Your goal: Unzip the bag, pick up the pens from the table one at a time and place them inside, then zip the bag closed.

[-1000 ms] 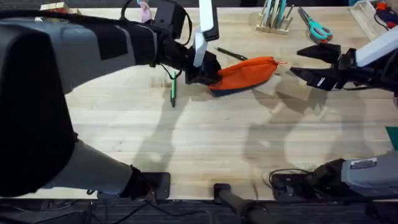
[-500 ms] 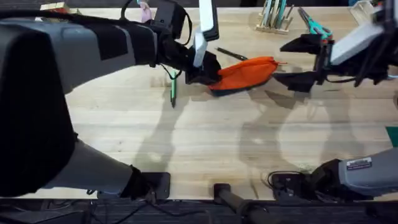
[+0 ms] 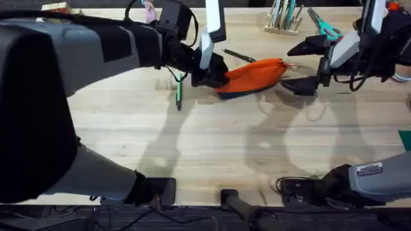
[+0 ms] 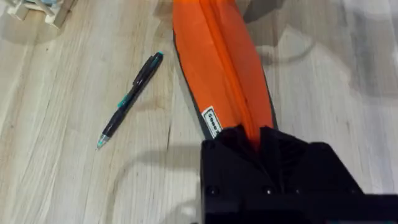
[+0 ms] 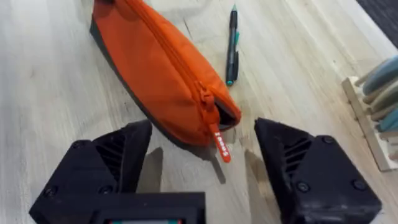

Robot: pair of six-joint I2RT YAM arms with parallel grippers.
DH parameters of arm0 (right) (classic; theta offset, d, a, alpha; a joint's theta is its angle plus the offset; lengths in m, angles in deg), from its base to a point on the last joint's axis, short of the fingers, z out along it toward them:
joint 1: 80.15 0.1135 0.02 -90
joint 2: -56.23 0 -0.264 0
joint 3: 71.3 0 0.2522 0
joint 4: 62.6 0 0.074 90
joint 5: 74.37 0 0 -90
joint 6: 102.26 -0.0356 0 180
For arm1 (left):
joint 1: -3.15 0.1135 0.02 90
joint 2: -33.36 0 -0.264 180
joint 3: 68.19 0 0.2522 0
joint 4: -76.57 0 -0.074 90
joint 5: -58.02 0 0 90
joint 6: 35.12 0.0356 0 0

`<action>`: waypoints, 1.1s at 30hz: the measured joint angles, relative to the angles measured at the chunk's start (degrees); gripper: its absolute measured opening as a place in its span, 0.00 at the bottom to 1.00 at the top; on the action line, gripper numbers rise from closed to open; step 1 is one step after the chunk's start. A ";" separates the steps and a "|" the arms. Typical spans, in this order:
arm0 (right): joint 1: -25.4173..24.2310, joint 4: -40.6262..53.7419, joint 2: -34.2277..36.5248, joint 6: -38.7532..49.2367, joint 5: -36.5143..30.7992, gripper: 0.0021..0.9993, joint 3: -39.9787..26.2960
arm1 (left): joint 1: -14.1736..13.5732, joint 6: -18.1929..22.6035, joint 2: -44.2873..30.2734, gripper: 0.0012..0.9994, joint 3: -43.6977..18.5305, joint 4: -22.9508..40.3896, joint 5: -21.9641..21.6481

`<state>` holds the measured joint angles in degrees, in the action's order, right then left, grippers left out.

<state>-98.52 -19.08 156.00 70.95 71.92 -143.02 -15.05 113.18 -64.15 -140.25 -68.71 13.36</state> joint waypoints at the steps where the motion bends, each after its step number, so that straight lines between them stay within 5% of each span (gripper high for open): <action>1: 0.32 -0.02 0.00 0.01 -0.06 1.00 0.00 | 0.00 0.00 0.00 0.04 0.00 0.01 0.00; 16: 2.49 -2.38 0.00 0.02 -0.62 0.98 0.00 | 0.00 0.00 0.00 0.04 0.00 0.01 0.00; 19: 2.49 -2.36 0.00 0.07 -0.66 0.86 0.00 | 0.00 0.00 0.00 0.04 0.00 -0.01 0.00; 26: 2.46 -2.46 0.02 0.41 -0.80 0.39 -0.02 | 0.00 0.00 0.00 0.04 0.00 0.01 0.00; 28: 2.46 -2.45 0.00 0.51 -0.12 0.12 -0.02 | 0.02 0.00 0.00 0.04 0.00 -0.01 -0.02; 29: 2.46 -2.44 0.00 0.43 0.30 0.06 0.00 | 0.02 0.00 0.00 0.04 0.00 -0.01 -0.02; 33: 2.38 -2.72 0.00 0.45 0.80 0.03 -0.02 | 0.02 0.00 0.00 0.04 0.00 -0.01 -0.09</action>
<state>-96.14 -21.80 156.00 71.40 72.72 -143.04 -15.03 113.18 -64.15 -140.25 -68.72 13.27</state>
